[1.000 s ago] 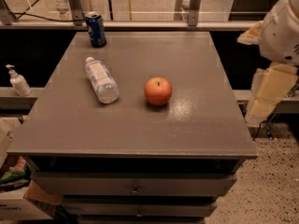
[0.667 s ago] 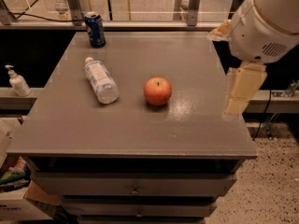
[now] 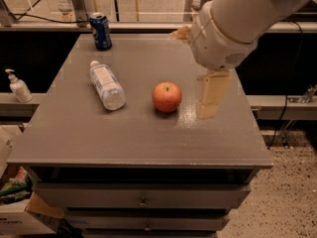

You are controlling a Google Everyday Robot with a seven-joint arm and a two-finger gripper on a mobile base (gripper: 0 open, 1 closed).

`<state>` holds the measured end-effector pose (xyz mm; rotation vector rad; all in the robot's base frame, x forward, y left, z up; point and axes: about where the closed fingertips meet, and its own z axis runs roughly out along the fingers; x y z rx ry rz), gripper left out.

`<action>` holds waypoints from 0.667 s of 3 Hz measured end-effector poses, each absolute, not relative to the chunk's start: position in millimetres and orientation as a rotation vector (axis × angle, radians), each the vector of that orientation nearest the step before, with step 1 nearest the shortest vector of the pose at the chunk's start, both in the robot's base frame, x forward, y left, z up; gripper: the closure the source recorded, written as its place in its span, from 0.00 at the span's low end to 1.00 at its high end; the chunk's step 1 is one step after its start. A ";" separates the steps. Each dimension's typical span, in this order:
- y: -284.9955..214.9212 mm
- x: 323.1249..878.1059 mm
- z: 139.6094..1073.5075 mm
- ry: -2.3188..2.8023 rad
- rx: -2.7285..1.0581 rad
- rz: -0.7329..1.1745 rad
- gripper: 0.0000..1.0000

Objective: Pick blue plastic bottle

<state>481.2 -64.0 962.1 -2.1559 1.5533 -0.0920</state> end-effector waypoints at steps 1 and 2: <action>-28.3 490.9 956.8 1.381 -2.239 -0.110 0.00; 1.5 495.5 957.7 1.230 -2.309 -0.124 0.00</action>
Offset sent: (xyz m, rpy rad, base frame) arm 0.0226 0.0970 -0.0078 -0.0322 -0.1257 0.3692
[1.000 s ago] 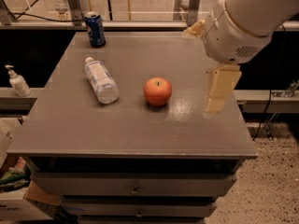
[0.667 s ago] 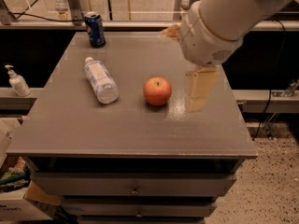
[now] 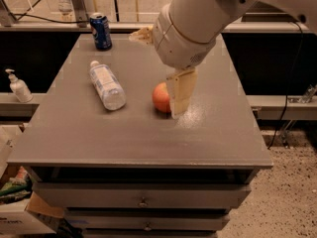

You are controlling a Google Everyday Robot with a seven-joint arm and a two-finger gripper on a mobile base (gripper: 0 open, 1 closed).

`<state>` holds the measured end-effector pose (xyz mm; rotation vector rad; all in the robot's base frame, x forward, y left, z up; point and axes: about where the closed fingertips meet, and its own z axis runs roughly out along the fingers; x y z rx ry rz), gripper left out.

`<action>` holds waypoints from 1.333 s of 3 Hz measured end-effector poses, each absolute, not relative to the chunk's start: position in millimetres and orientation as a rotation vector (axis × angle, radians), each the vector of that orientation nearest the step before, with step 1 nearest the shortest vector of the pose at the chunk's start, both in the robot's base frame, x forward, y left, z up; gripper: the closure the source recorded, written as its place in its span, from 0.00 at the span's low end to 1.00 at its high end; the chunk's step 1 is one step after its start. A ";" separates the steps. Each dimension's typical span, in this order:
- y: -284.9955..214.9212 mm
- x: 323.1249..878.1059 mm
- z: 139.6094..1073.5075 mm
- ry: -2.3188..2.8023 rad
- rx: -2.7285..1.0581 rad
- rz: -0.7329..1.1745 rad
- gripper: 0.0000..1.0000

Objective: Pick blue plastic bottle

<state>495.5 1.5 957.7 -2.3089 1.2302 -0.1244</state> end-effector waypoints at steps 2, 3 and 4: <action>5.9 496.1 966.5 1.126 -2.337 -0.182 0.00; 21.5 513.3 974.3 0.958 -2.402 -0.270 0.00; 39.6 541.5 976.2 0.812 -2.474 -0.343 0.00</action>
Offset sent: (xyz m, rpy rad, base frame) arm 0.0041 0.0124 0.0240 -0.0434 -0.1855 0.1982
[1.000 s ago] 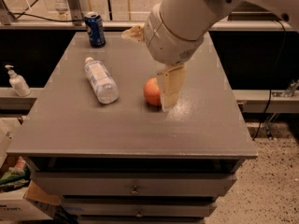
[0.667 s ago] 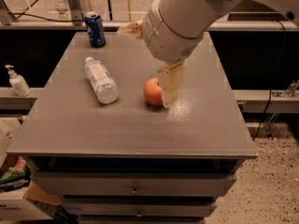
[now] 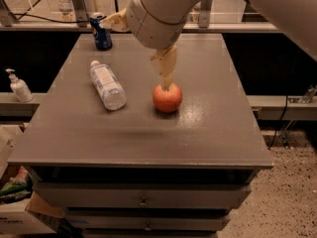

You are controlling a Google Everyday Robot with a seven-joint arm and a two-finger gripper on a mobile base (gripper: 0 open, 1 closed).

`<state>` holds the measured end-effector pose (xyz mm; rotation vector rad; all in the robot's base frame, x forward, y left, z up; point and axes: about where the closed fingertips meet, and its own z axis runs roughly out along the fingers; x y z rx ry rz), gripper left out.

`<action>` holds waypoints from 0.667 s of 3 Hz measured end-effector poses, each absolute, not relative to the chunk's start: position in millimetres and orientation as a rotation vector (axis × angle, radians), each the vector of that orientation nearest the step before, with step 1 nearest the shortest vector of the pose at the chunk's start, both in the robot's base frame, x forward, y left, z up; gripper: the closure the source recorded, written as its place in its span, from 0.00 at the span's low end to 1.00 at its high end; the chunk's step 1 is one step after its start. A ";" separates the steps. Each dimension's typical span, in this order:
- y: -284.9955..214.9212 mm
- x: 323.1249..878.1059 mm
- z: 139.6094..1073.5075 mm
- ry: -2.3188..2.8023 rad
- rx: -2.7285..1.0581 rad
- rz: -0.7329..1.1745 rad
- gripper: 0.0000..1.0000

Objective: Pick blue plastic bottle

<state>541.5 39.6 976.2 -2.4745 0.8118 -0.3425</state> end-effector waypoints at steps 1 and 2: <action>60.5 568.9 969.3 0.649 -2.555 -0.393 0.00; 81.8 590.6 951.1 0.505 -2.646 -0.431 0.00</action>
Offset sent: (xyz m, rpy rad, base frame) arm 0.0798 0.0685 -0.0475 -0.2720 -0.1101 0.3336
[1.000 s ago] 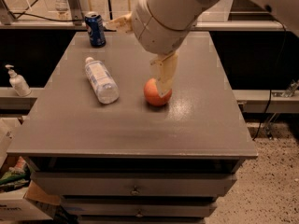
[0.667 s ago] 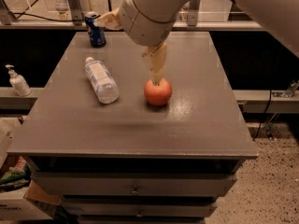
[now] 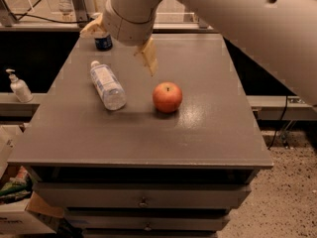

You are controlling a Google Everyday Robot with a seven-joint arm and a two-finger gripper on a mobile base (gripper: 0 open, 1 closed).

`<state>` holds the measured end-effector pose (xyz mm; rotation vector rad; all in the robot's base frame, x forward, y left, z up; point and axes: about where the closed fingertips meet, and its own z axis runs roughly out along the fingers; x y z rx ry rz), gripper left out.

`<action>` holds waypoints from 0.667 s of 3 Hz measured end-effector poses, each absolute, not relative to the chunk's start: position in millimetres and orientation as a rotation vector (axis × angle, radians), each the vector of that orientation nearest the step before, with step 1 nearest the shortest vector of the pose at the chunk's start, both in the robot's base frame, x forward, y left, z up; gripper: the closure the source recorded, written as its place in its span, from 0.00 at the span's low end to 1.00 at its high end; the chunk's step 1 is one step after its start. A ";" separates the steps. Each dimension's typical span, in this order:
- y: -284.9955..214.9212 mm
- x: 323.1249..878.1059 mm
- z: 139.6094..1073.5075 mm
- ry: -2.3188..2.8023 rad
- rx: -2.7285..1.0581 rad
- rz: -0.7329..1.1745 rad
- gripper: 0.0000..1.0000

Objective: Pick blue plastic bottle

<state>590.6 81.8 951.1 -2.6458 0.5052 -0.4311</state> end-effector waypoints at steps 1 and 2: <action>101.3 607.5 932.6 0.368 -2.730 -0.458 0.00; 119.5 618.2 912.6 0.223 -2.826 -0.499 0.00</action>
Offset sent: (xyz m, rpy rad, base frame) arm 0.0429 0.0582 -0.0606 -0.3193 -0.0701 0.2788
